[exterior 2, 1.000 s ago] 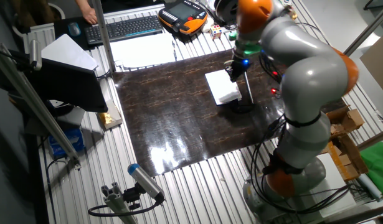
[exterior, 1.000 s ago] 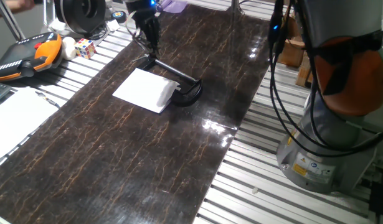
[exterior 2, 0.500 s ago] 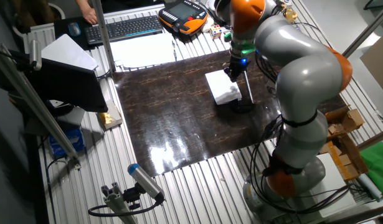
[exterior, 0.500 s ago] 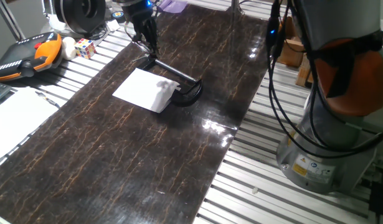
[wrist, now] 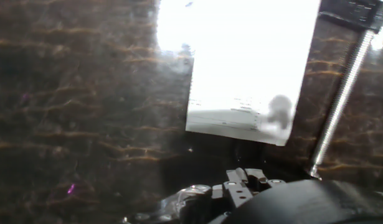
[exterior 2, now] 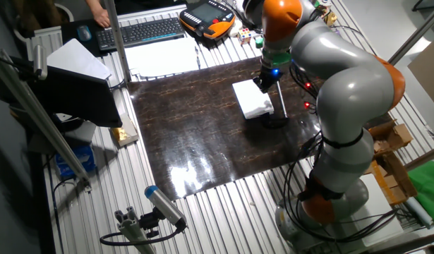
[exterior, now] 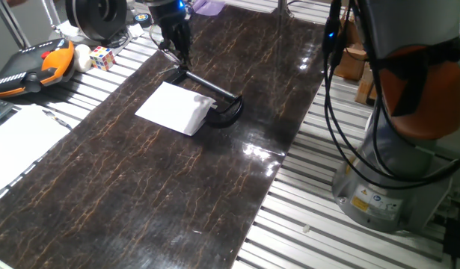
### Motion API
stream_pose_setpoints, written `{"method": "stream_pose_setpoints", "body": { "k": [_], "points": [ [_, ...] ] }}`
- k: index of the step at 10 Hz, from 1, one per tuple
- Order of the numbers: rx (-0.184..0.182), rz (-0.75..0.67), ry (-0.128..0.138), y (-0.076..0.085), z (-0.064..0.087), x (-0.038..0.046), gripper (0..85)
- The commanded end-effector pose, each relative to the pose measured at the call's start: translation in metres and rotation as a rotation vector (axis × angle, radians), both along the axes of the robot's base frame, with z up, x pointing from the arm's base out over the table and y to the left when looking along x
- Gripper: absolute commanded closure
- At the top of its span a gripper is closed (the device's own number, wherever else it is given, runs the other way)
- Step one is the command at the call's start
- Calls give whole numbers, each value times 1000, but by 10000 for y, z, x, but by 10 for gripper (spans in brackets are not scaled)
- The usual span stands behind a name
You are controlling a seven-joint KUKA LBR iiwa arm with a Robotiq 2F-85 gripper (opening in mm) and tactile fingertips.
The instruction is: Unfold a piece of paper
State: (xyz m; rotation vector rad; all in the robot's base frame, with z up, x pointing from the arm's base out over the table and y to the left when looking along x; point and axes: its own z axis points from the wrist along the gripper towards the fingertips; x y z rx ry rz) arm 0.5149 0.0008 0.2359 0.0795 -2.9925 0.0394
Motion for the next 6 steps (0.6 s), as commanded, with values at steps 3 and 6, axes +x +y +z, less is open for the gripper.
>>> {"method": "stream_pose_setpoints", "body": {
  "k": [3, 6],
  "points": [
    [-35, -139, 1, -2, 0, 1, 840],
    [-40, -140, 26, -241, -205, 120, 587]
  ]
}}
